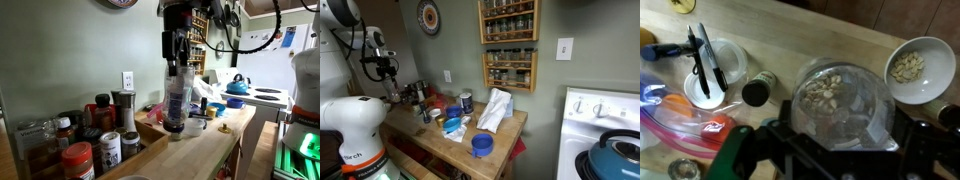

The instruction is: Pick up the upside down clear container and put it in the wooden storage tray

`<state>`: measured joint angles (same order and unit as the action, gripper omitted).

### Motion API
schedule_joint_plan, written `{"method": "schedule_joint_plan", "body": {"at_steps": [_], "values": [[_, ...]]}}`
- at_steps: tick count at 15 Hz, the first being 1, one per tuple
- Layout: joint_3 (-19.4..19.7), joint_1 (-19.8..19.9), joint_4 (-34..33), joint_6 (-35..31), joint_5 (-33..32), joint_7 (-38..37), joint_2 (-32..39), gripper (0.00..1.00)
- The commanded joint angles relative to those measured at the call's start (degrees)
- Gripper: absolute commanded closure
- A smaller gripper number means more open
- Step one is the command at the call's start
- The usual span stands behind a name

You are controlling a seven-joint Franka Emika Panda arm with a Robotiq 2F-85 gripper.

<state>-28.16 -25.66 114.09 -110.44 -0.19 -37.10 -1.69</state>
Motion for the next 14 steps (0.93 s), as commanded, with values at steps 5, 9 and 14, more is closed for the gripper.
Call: {"method": "schedule_joint_plan", "body": {"at_steps": [5, 9, 14], "values": [[1.8, -2.5, -12.6, 1.2, -10.6, -1.4, 13.9, 0.36], [4.3, -4.9, -17.1, 1.1, -12.9, -1.5, 19.1, 0.36], [7.4, -7.5, -20.0, 1.5, -14.0, -2.0, 22.2, 0.36]]}}
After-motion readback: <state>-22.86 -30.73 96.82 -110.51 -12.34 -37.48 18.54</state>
